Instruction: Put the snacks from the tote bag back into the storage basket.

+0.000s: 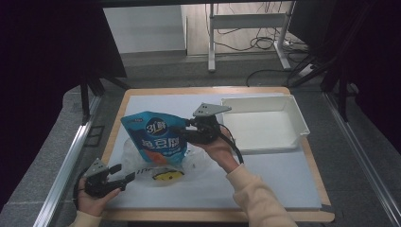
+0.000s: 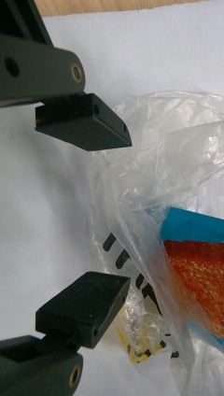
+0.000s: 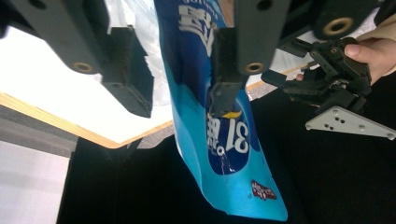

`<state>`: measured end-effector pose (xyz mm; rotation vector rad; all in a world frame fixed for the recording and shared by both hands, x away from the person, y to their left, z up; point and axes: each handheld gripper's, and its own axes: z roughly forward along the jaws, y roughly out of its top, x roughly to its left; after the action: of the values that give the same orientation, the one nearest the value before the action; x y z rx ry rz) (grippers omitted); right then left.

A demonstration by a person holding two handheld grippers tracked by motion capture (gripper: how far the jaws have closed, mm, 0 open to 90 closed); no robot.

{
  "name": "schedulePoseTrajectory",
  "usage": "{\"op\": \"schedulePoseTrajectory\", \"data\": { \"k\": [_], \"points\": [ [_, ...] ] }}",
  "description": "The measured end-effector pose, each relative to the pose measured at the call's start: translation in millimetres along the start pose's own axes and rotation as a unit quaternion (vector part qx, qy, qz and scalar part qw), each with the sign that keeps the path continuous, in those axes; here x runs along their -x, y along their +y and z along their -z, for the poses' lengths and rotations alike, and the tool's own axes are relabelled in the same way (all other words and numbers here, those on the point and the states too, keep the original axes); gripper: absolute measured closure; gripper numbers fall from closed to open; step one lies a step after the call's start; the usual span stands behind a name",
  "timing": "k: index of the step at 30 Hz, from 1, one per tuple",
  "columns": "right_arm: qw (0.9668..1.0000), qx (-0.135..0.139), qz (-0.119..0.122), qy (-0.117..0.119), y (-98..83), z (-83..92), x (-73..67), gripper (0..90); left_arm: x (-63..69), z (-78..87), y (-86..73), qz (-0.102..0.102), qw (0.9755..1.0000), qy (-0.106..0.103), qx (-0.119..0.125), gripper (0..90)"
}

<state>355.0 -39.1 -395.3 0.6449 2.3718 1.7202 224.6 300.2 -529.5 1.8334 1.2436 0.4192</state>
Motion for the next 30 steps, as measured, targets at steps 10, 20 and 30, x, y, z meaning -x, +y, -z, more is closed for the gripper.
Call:
{"op": "schedulePoseTrajectory", "data": {
  "k": [10, 20, 30],
  "points": [
    [0.9999, -0.003, 0.01, 0.009, 4.2, -9.7, -0.1, 77.6, -0.1, -0.4, -0.4, 0.0, 1.0, 0.001, -0.002, 28.0],
    [0.9993, 0.0, 0.018, 0.031, 3.6, -10.0, 4.9, 84.2, 0.8, -1.0, -0.5, -0.001, 1.0, 0.0, -0.004, 27.8],
    [0.9987, 0.012, 0.0, 0.05, 2.4, -11.8, 9.1, 86.6, 0.6, -1.2, -0.5, 0.002, 1.0, -0.001, -0.005, 27.7]
  ]
}}
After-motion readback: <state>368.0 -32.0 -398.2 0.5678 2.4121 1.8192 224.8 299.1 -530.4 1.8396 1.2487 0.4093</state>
